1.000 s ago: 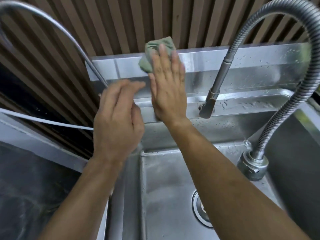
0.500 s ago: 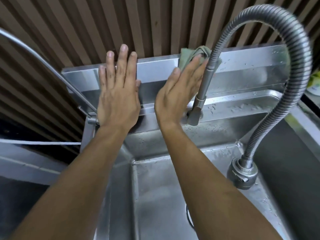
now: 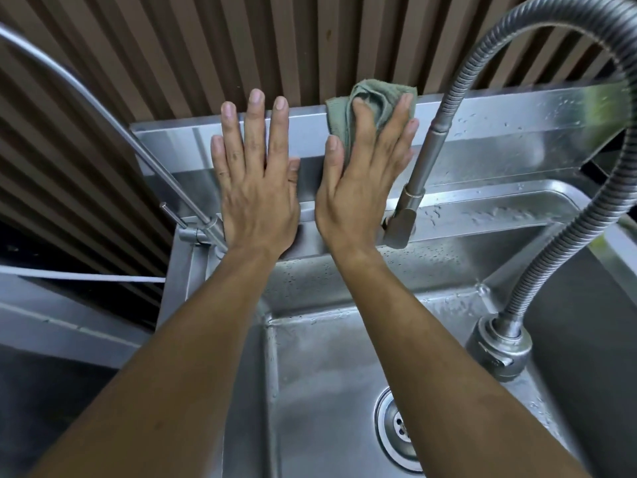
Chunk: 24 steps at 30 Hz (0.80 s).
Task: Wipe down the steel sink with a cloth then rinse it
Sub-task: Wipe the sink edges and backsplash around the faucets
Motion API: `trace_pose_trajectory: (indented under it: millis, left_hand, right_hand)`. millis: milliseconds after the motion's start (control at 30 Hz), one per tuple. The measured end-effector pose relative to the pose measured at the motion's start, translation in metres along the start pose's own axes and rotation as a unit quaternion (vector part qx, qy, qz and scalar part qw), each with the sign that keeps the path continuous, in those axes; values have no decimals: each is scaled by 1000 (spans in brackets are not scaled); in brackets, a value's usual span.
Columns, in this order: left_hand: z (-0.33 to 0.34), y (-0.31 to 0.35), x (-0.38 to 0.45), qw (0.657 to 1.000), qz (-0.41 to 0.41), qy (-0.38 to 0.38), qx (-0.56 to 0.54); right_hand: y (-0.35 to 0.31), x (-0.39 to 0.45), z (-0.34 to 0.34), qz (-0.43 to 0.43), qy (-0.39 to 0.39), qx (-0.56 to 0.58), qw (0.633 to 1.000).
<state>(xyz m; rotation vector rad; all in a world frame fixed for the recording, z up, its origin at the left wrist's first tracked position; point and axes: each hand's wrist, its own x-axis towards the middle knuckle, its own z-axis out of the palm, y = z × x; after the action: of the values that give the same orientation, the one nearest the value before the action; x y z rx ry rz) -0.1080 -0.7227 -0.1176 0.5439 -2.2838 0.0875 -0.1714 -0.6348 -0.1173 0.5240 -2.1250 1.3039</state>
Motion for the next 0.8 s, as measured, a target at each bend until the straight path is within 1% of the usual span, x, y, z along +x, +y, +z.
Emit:
trace_pose_trajectory:
  millis: [100,167,233,300,333,367,467,500,533,600,633,667,767,800]
  left_hand:
    - [2,0,-1,1000,-1,12,-4]
    - [4,0,-1,1000,2,13,-3]
    - [5,0,-1,1000,0,14,0]
    - [5,1,-2,1000,-3,14,0]
    - [6,1,-2,1000,-1,14,0]
    - [6,1,-2,1000,0,14,1]
    - [7,0,-3,1000,2,18,7]
    - [7,0,-3,1000,4,20,9]
    - [8,1,-3,1000,6,21,11]
    - [8,1,-3,1000,5,16,8]
    - [8,0,-3,1000,4,13,6]
    - [7,0,-3,1000,4,13,5]
    - [6,0,-3,1000,9,16,6]
    - [6,0,-3,1000,9,16,5]
  right_hand:
    - [3,9,-7,1,29,7,1000]
    - [2,12,-8,11,25,3,1000]
    - [0,8,-3,-1,3,6,1000]
    - [1,0,0,-50,-42,-6,998]
    - [3,0,-1,-69,-52,-10,996]
    - [4,2,-2,-63,-45,-3,997]
    - [2,12,-5,53,47,61,996]
    - [-1,12,-4,62,53,63,995]
    - [-5,7,-1,45,32,54,997]
    - [-5,-5,4,-24,-38,30,999]
    - [-2,-7,3,-43,-53,23,997]
    - [0,-5,1,-37,-46,17,998]
    - [-2,9,-4,60,40,24,997]
    - [-5,8,-3,65,44,22,997]
